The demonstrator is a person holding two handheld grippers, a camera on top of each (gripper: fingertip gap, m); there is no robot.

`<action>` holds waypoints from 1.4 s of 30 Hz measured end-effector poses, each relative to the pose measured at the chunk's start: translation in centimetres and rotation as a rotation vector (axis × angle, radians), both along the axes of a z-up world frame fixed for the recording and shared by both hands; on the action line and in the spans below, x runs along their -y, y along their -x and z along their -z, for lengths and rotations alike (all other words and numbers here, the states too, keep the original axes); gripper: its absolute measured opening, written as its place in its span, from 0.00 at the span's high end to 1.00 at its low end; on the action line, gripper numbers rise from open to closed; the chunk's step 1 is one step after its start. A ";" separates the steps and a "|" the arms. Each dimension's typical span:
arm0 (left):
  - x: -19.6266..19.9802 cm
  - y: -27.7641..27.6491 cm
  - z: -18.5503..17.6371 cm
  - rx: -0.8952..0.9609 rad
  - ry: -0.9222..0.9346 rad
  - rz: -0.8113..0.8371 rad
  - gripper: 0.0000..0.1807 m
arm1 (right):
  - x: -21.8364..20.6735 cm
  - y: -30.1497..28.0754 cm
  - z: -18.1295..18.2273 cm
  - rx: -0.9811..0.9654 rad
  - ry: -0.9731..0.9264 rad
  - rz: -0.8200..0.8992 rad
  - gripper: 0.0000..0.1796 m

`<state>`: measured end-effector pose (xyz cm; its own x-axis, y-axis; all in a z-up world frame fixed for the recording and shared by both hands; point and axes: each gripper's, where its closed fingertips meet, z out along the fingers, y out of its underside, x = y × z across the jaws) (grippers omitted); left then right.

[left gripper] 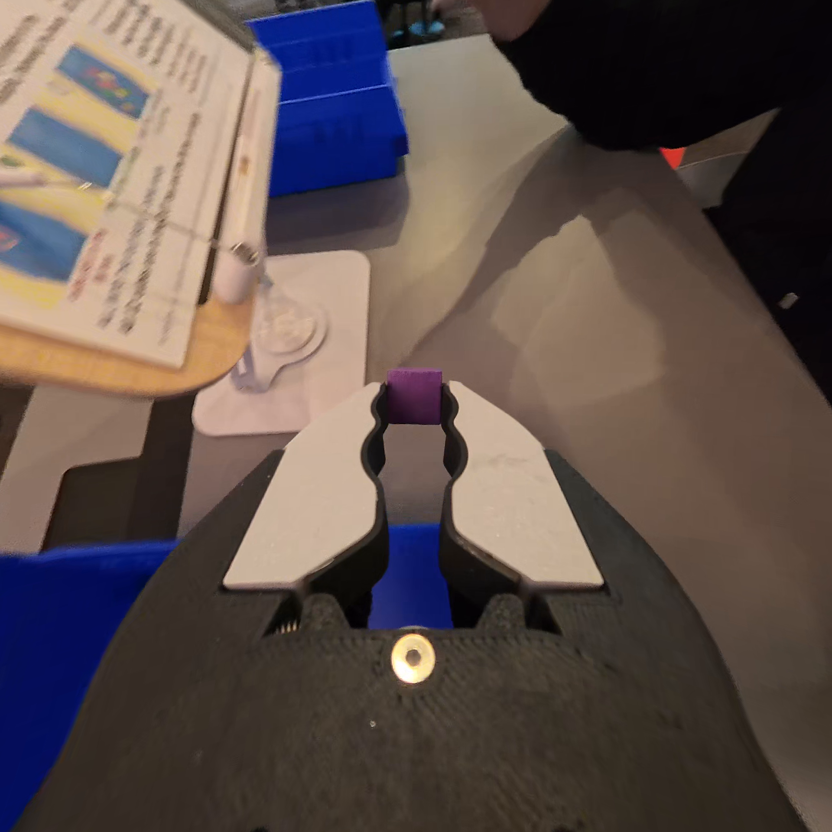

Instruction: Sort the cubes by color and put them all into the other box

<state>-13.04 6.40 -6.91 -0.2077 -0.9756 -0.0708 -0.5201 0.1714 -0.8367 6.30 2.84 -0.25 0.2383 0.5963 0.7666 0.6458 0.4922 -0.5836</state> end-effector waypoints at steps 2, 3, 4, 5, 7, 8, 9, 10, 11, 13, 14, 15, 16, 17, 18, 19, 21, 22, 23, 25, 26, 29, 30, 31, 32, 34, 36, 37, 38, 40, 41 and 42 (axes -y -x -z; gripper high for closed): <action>1.9 -1.6 -0.2 -0.016 0.027 0.078 0.88 | 1.9 2.7 1.0 0.057 -0.006 -0.110 0.72; 2.7 -2.4 -0.2 -0.030 0.037 0.113 0.88 | 2.7 3.7 1.4 0.084 -0.017 -0.154 0.72; 3.5 -3.1 -0.2 -0.044 0.047 0.145 0.88 | 3.4 4.7 1.9 0.108 -0.025 -0.188 0.72; 4.3 -3.9 -0.1 -0.057 0.057 0.180 0.88 | 4.0 5.6 2.3 0.128 -0.028 -0.221 0.72; 5.7 -5.5 -0.1 -0.075 0.078 0.240 0.88 | 5.0 7.1 3.0 0.158 -0.039 -0.280 0.73; 6.3 -6.2 0.0 -0.080 0.089 0.269 0.88 | 5.4 7.7 3.4 0.171 -0.044 -0.299 0.73; 6.8 -7.0 0.0 -0.088 0.097 0.293 0.88 | 5.6 8.2 3.7 0.184 -0.045 -0.312 0.72; 7.4 -7.6 0.2 -0.098 0.106 0.317 0.88 | 5.8 8.6 4.0 0.196 -0.051 -0.326 0.72; 7.9 -8.2 0.3 -0.106 0.117 0.338 0.88 | 6.0 8.9 4.3 0.204 -0.056 -0.341 0.73; 8.6 -9.2 0.8 -0.131 0.122 0.372 0.88 | 6.0 9.2 4.9 0.230 -0.060 -0.350 0.73; 8.9 -9.6 0.9 -0.136 0.128 0.388 0.88 | 6.1 9.2 5.1 0.242 -0.066 -0.354 0.73; 9.3 -10.0 0.9 -0.132 0.144 0.407 0.88 | 6.2 9.2 5.3 0.251 -0.064 -0.362 0.74; 9.4 -10.3 1.0 -0.139 0.149 0.413 0.88 | 6.4 9.2 5.4 0.256 -0.059 -0.373 0.74; 9.5 -10.6 1.3 -0.148 0.148 0.417 0.88 | 6.5 9.1 5.6 0.265 -0.055 -0.382 0.75; 9.7 -10.9 1.3 -0.148 0.163 0.430 0.88 | 6.6 9.0 5.7 0.276 -0.058 -0.386 0.75; 9.9 -11.2 1.4 -0.144 0.174 0.440 0.88 | 6.7 9.0 5.8 0.285 -0.060 -0.387 0.75; 10.0 -11.6 1.4 -0.143 0.174 0.455 0.88 | 6.9 9.0 6.2 0.306 -0.055 -0.394 0.76; 10.2 -11.8 1.3 -0.128 0.177 0.466 0.88 | 6.8 8.9 6.5 0.323 -0.055 -0.390 0.77; 10.2 -12.0 1.1 -0.118 0.180 0.470 0.88 | 6.7 8.8 6.8 0.339 -0.055 -0.385 0.77; 10.5 -12.0 0.8 -0.109 0.182 0.491 0.88 | 6.7 8.7 7.1 0.357 -0.052 -0.383 0.78; 10.6 -12.1 0.7 -0.104 0.183 0.492 0.88 | 6.6 8.7 7.3 0.365 -0.052 -0.379 0.79; 10.7 -12.1 0.6 -0.113 0.177 0.496 0.88 | 6.6 8.8 7.4 0.372 -0.059 -0.378 0.83; 10.8 -12.1 0.6 -0.114 0.182 0.499 0.88 | 6.6 8.8 7.4 0.373 -0.067 -0.374 0.84; 10.8 -12.1 0.8 -0.123 0.182 0.502 0.88 | 6.6 8.8 7.5 0.376 -0.071 -0.371 0.87; 10.9 -12.1 0.9 -0.130 0.180 0.506 0.88 | 6.6 8.8 7.6 0.380 -0.066 -0.374 0.87; 11.1 -12.1 1.2 -0.136 0.190 0.513 0.88 | 6.8 8.8 7.8 0.388 -0.053 -0.383 0.87; 11.2 -12.1 1.1 -0.127 0.197 0.516 0.88 | 6.8 8.8 7.7 0.393 -0.054 -0.380 0.88; 11.3 -12.1 1.1 -0.125 0.201 0.518 0.88 | 6.9 8.8 7.7 0.393 -0.054 -0.381 0.87; 11.4 -12.1 1.0 -0.126 0.212 0.523 0.88 | 7.0 8.9 7.7 0.388 -0.055 -0.386 0.88; 11.3 -12.1 1.1 -0.137 0.213 0.520 0.88 | 6.9 8.9 7.6 0.386 -0.055 -0.381 0.88; 11.3 -12.0 1.0 -0.138 0.209 0.520 0.86 | 6.9 8.8 7.5 0.379 -0.058 -0.379 0.88; 11.1 -11.9 1.1 -0.150 0.189 0.506 0.81 | 6.9 8.8 7.3 0.370 -0.056 -0.379 0.88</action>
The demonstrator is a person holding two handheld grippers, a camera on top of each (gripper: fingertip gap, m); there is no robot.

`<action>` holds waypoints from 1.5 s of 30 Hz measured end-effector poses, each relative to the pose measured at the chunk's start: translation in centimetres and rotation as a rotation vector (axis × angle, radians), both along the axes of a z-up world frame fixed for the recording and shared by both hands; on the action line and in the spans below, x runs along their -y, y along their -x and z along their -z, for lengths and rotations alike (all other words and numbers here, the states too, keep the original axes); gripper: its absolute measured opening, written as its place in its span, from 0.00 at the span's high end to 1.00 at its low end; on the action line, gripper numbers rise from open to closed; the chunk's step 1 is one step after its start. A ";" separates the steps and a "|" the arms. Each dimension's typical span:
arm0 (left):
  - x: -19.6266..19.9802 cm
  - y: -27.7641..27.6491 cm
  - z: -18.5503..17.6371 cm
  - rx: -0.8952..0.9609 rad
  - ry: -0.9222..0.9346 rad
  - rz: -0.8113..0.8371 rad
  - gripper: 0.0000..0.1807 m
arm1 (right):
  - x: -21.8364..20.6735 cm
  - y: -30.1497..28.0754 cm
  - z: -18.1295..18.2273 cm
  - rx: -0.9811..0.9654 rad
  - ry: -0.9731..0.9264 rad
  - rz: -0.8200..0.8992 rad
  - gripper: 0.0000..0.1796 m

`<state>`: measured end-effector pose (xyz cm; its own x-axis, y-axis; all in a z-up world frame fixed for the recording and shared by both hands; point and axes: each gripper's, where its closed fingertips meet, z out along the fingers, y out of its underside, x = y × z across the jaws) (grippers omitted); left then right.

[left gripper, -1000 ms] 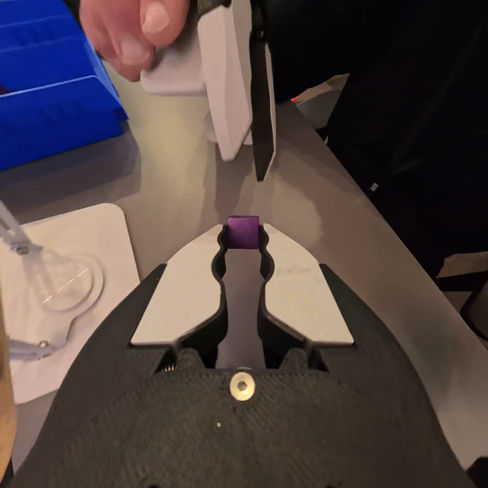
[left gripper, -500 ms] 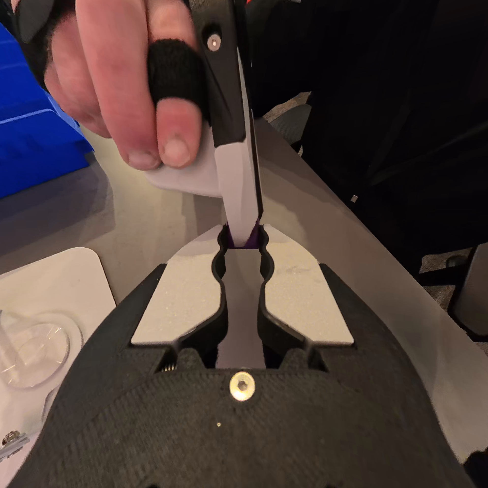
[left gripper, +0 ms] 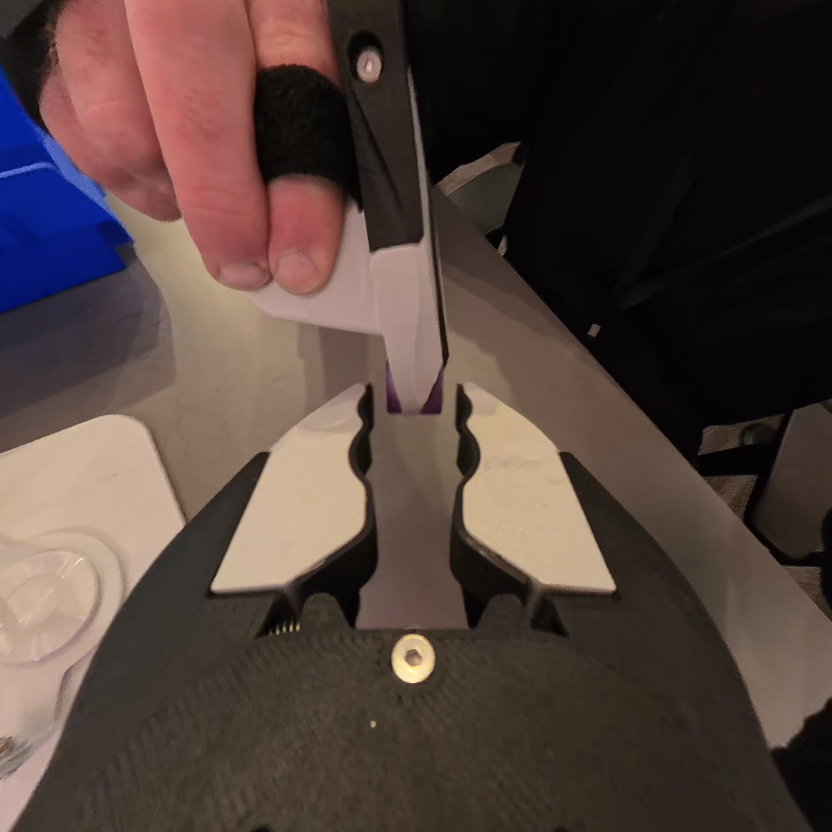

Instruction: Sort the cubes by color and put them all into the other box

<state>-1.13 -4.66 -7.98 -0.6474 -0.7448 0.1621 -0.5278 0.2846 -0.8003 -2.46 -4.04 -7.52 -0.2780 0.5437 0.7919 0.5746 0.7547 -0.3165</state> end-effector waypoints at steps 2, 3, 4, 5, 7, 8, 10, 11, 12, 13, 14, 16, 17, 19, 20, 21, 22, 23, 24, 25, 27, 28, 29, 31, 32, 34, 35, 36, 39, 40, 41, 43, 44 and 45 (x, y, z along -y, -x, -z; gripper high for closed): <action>-0.6 0.1 -0.4 0.025 -0.036 -0.030 0.79 | -0.1 -0.3 -0.8 -0.024 -0.002 0.011 0.88; -1.1 0.1 -0.7 0.042 -0.060 -0.061 0.81 | -0.2 -0.6 -1.2 -0.040 0.003 0.016 0.88; -1.6 0.2 -1.0 0.060 -0.090 -0.086 0.83 | -0.3 -1.1 -1.7 -0.059 0.012 0.024 0.87; -2.0 0.4 -1.4 0.091 -0.119 -0.113 0.88 | -0.7 -1.6 -2.3 -0.082 0.015 0.040 0.88; -3.0 0.7 -2.3 0.152 -0.200 -0.182 1.00 | -1.7 -3.3 -3.8 -0.138 0.026 0.087 0.88; -3.6 0.8 -2.9 0.194 -0.228 -0.228 1.00 | -2.3 -4.3 -4.7 -0.175 0.031 0.112 0.88; -4.6 1.3 -3.7 0.248 -0.279 -0.307 1.00 | -3.8 -6.6 -6.4 -0.239 0.036 0.178 0.88; -4.9 1.6 -4.1 0.277 -0.295 -0.337 1.00 | -4.5 -7.9 -7.0 -0.263 0.032 0.211 0.87; -5.4 1.9 -4.5 0.295 -0.314 -0.384 1.00 | -5.1 -9.1 -7.7 -0.286 0.029 0.246 0.87; -5.8 2.2 -4.5 0.299 -0.333 -0.416 1.00 | -5.8 -10.4 -8.2 -0.310 0.032 0.285 0.87; -6.0 2.5 -4.4 0.297 -0.350 -0.437 1.00 | -6.6 -11.7 -8.8 -0.340 0.034 0.325 0.88; -7.0 3.0 -4.4 0.303 -0.403 -0.518 1.00 | -8.0 -14.3 -9.4 -0.392 0.054 0.403 0.88; -7.3 3.2 -4.4 0.307 -0.414 -0.545 1.00 | -9.0 -15.8 -9.5 -0.417 0.058 0.460 0.88; -8.3 3.6 -4.5 0.320 -0.456 -0.617 1.00 | -11.1 -18.9 -9.2 -0.466 0.084 0.583 0.87; -8.7 3.8 -4.5 0.327 -0.471 -0.650 1.00 | -12.1 -20.5 -9.1 -0.508 0.105 0.649 0.87; -8.8 3.8 -4.6 0.340 -0.475 -0.669 1.00 | -13.0 -22.1 -8.7 -0.544 0.138 0.708 0.87; -8.9 3.8 -4.8 0.354 -0.471 -0.677 1.00 | -13.9 -23.6 -8.1 -0.573 0.173 0.767 0.87; -9.2 3.8 -4.8 0.352 -0.476 -0.690 1.00 | -14.8 -25.1 -7.5 -0.604 0.197 0.829 0.87; -9.5 3.9 -4.8 0.349 -0.491 -0.705 1.00 | -15.7 -26.7 -6.8 -0.627 0.221 0.895 0.87; -9.6 4.0 -5.0 0.350 -0.498 -0.713 1.00 | -16.6 -28.2 -5.9 -0.642 0.242 0.959 0.87; -9.9 4.0 -5.2 0.356 -0.510 -0.728 1.00 | -18.0 -30.9 -4.3 -0.681 0.292 1.063 0.87; -10.1 4.1 -5.2 0.353 -0.522 -0.743 1.00 | -18.6 -31.9 -3.3 -0.698 0.338 1.108 0.87; -10.2 4.1 -5.1 0.347 -0.528 -0.747 1.00 | -19.1 -32.8 -2.3 -0.707 0.384 1.147 0.87; -10.2 4.0 -5.1 0.344 -0.534 -0.747 1.00 | -20.2 -34.5 0.0 -0.710 0.454 1.235 0.87; -10.2 4.0 -5.0 0.341 -0.538 -0.749 1.00 | -20.7 -35.3 1.2 -0.706 0.482 1.277 0.87; -10.4 3.9 -4.7 0.324 -0.554 -0.756 1.00 | -21.5 -36.7 3.4 -0.692 0.530 1.353 0.87; -10.5 3.9 -4.6 0.321 -0.560 -0.755 1.00 | -21.9 -37.2 4.3 -0.696 0.557 1.382 0.87; -10.4 3.8 -4.4 0.316 -0.557 -0.750 1.00 | -22.1 -37.6 5.0 -0.711 0.589 1.402 0.87; -10.4 3.6 -4.1 0.301 -0.559 -0.745 1.00 | -22.5 -38.8 7.0 -0.688 0.658 1.482 0.87; -10.4 3.6 -4.0 0.301 -0.556 -0.743 1.00 | -22.6 -39.0 7.3 -0.689 0.669 1.494 0.85; -10.4 3.6 -4.0 0.300 -0.557 -0.744 1.00 | -22.7 -39.0 7.5 -0.700 0.675 1.491 0.85; -10.4 3.6 -3.9 0.296 -0.556 -0.743 1.00 | -22.7 -39.4 7.8 -0.692 0.674 1.515 0.76; -10.4 3.6 -3.9 0.297 -0.554 -0.743 1.00 | -22.8 -39.6 7.6 -0.699 0.659 1.530 0.70; -10.4 3.7 -3.9 0.296 -0.551 -0.740 1.00 | -22.8 -39.7 7.4 -0.706 0.647 1.534 0.68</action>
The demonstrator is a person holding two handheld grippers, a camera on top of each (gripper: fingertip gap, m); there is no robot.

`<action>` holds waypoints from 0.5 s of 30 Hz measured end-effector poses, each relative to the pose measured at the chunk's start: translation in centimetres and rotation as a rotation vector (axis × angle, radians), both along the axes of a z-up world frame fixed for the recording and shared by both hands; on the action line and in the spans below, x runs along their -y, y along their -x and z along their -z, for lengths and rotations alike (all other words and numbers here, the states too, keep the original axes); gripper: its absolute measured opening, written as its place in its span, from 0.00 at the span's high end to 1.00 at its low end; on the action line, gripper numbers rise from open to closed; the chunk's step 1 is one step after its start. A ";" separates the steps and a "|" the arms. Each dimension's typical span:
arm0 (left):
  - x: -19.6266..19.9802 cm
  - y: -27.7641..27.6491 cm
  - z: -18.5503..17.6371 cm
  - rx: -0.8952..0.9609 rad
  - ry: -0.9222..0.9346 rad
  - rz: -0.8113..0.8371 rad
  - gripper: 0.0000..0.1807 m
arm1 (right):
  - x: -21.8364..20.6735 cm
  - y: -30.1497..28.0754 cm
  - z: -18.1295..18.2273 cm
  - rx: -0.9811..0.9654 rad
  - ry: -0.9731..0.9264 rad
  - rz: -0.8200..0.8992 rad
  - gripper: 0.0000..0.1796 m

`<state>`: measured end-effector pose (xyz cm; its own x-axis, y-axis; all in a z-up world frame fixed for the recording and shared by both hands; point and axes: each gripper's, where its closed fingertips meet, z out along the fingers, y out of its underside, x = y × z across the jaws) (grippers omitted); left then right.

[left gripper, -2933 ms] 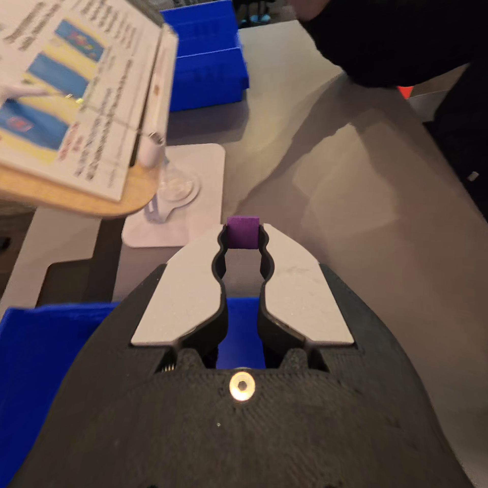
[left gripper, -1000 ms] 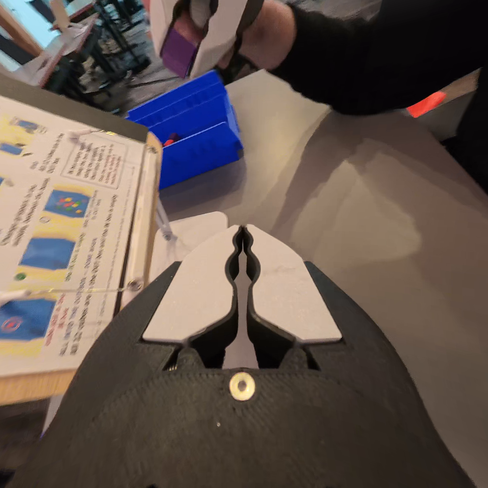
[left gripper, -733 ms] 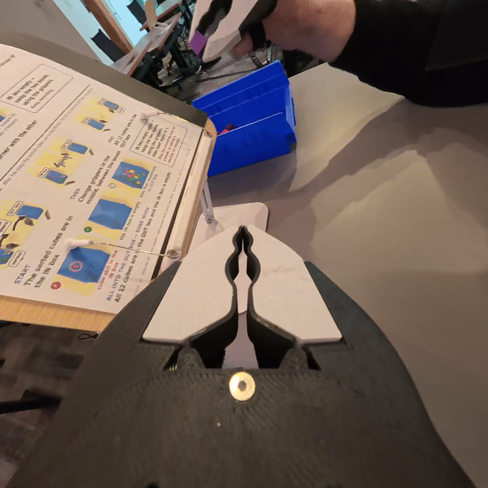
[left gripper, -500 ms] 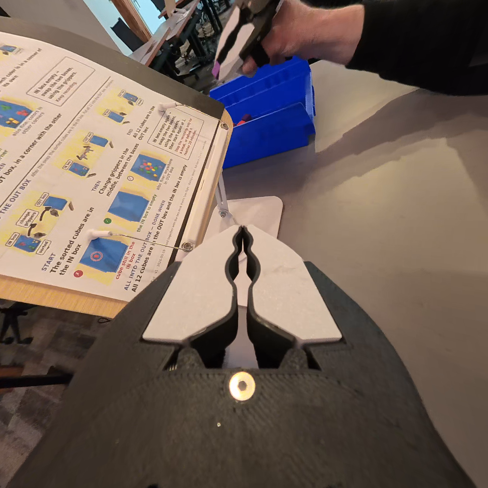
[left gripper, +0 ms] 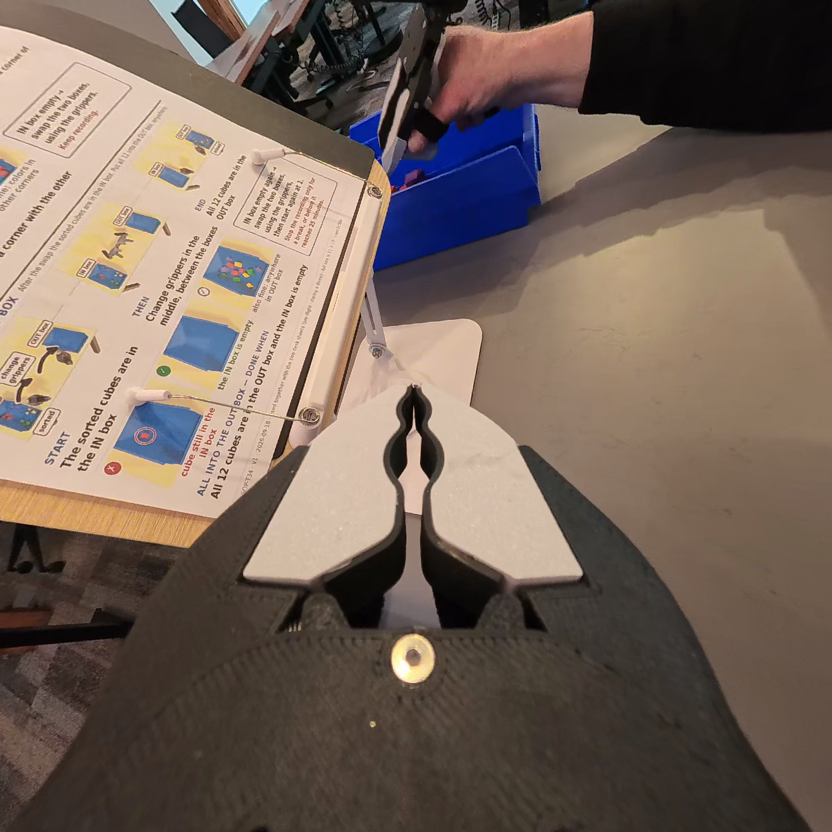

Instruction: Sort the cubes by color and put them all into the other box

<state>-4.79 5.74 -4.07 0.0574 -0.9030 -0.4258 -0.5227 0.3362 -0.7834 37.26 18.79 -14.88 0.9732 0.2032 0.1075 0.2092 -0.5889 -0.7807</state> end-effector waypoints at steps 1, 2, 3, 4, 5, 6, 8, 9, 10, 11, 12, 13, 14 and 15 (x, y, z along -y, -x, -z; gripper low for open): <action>0.0 0.1 0.0 -0.002 -0.003 0.000 1.00 | 0.0 0.2 -0.3 -0.001 -0.008 -0.006 0.69; 0.0 0.1 0.0 -0.006 -0.004 -0.002 1.00 | 0.1 0.4 -0.7 -0.005 -0.019 -0.011 0.70; -0.1 0.2 0.0 -0.005 -0.005 -0.006 1.00 | 0.1 0.5 -1.2 -0.006 -0.034 -0.013 0.70; -0.1 0.3 -0.2 0.000 -0.006 -0.007 1.00 | 0.1 0.6 -1.6 -0.007 -0.043 -0.017 0.71; -0.1 0.4 -0.2 0.002 -0.006 -0.007 1.00 | 0.2 0.8 -1.8 -0.007 -0.045 -0.023 0.72; -0.1 0.4 -0.2 0.001 -0.007 -0.010 1.00 | 0.3 0.9 -2.1 -0.005 -0.055 -0.027 0.73; -0.2 0.6 -0.3 -0.002 -0.008 -0.016 1.00 | 0.4 1.2 -2.6 -0.007 -0.071 -0.037 0.74; -0.3 0.7 -0.3 -0.001 -0.010 -0.019 1.00 | 0.4 1.4 -2.8 -0.007 -0.072 -0.044 0.74; -0.3 0.9 -0.4 0.000 -0.016 -0.024 1.00 | 0.4 1.6 -2.9 -0.004 -0.083 -0.050 0.74; -0.4 1.1 -0.5 0.001 -0.014 -0.030 1.00 | 0.4 1.8 -3.1 0.000 -0.091 -0.057 0.76; -0.6 1.4 -0.7 0.002 -0.014 -0.037 1.00 | 0.4 2.0 -3.1 0.004 -0.090 -0.063 0.76; -0.8 1.9 -0.9 0.005 -0.022 -0.051 1.00 | 0.5 2.2 -3.1 0.006 -0.088 -0.070 0.76; -1.0 2.4 -1.1 0.004 -0.029 -0.068 1.00 | 0.5 2.4 -3.2 0.005 -0.092 -0.077 0.77; -1.4 3.1 -1.2 -0.002 -0.040 -0.093 1.00 | 0.5 2.6 -3.3 0.003 -0.094 -0.085 0.77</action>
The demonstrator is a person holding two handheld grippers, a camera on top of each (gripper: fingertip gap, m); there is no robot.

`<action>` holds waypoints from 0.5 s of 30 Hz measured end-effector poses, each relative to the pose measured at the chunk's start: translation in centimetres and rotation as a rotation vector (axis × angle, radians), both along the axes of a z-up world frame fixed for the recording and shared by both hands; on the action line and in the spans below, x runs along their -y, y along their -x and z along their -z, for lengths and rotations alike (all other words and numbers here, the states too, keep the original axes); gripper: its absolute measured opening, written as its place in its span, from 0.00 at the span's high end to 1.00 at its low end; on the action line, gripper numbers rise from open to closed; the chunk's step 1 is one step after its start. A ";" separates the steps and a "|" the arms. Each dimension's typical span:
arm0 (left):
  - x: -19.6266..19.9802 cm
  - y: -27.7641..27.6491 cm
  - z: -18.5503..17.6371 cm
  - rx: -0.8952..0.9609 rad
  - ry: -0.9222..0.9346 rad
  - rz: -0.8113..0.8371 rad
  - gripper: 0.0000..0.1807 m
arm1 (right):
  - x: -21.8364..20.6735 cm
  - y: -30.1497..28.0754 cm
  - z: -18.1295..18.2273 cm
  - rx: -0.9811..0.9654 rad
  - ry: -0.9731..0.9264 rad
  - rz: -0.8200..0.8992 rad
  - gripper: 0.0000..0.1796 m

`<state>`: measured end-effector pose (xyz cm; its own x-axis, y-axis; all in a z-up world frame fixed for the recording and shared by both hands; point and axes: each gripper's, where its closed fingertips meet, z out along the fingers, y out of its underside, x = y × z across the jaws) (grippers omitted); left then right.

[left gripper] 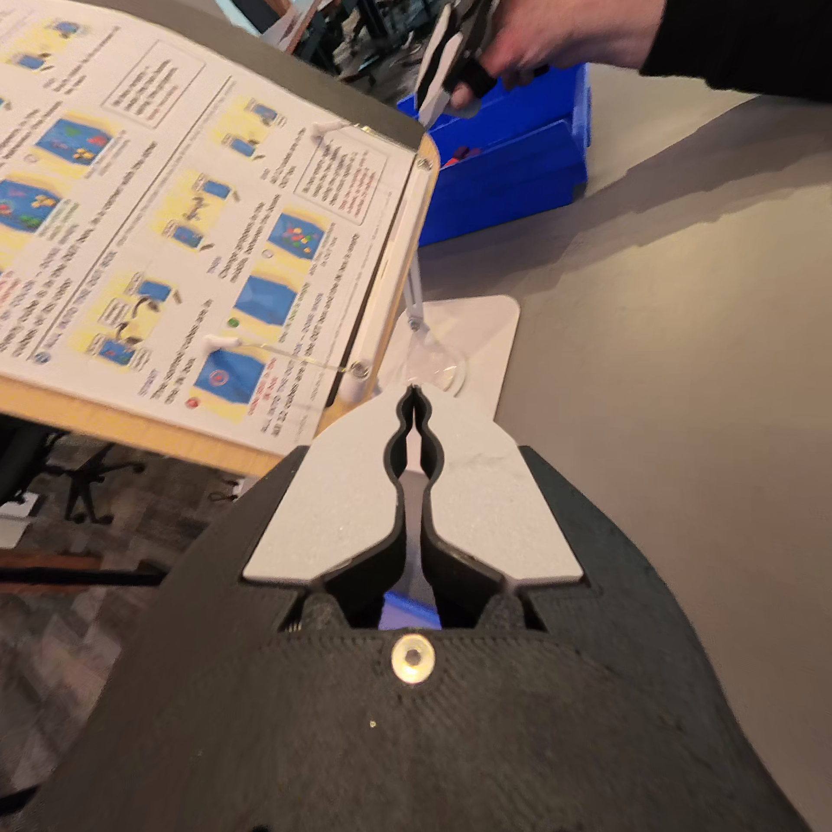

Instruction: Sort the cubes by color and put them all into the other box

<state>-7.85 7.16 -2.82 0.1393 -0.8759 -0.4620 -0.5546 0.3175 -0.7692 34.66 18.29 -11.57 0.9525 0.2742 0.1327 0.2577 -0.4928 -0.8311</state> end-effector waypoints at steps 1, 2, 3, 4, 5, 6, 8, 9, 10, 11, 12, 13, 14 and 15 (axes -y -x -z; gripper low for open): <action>-0.4 0.8 -0.2 -0.004 -0.014 -0.027 1.00 | 0.0 0.2 0.0 0.000 0.003 -0.005 0.77; -0.8 1.6 -0.4 -0.003 -0.019 -0.052 1.00 | 0.0 0.3 0.0 0.003 0.004 -0.011 0.77; -1.3 2.5 -0.5 -0.007 -0.023 -0.081 1.00 | 0.0 0.5 0.0 0.005 0.005 -0.017 0.78; -1.9 3.6 -0.5 -0.017 -0.029 -0.117 1.00 | 0.0 0.7 0.1 0.004 0.005 -0.022 0.78; -2.6 4.7 -0.5 -0.031 -0.035 -0.163 1.00 | 0.0 0.8 0.1 0.002 0.003 -0.026 0.78; -3.4 6.0 -0.4 -0.046 -0.042 -0.214 1.00 | 0.0 0.8 0.1 0.003 0.002 -0.028 0.78; -4.9 8.4 0.2 -0.080 -0.028 -0.302 1.00 | 0.0 1.0 0.1 0.002 0.006 -0.035 0.78; -5.8 9.6 0.5 -0.085 -0.026 -0.350 0.99 | 0.0 1.1 0.1 0.000 0.004 -0.040 0.78; -6.7 10.7 0.8 -0.090 -0.029 -0.397 0.98 | 0.0 1.3 0.0 0.000 0.000 -0.044 0.78; -7.5 11.7 1.7 -0.129 -0.015 -0.424 0.98 | 0.1 1.4 0.0 0.001 -0.001 -0.048 0.78; -8.5 13.0 3.0 -0.200 -0.007 -0.462 0.97 | 0.1 1.5 0.0 0.003 -0.001 -0.051 0.78; -9.6 14.5 4.3 -0.282 -0.002 -0.508 0.96 | 0.1 1.6 -0.1 0.003 -0.003 -0.055 0.79; -10.5 15.7 5.6 -0.363 0.011 -0.526 0.95 | 0.1 1.7 -0.1 0.002 -0.004 -0.060 0.79; -11.1 16.6 6.8 -0.436 0.019 -0.522 0.93 | 0.1 1.8 0.0 0.000 -0.001 -0.066 0.79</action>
<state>-24.46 18.31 -9.66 0.3507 -0.7532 -0.5566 -0.8919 -0.0875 -0.4437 32.82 18.18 -11.55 0.9325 0.3359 0.1329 0.2893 -0.4739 -0.8317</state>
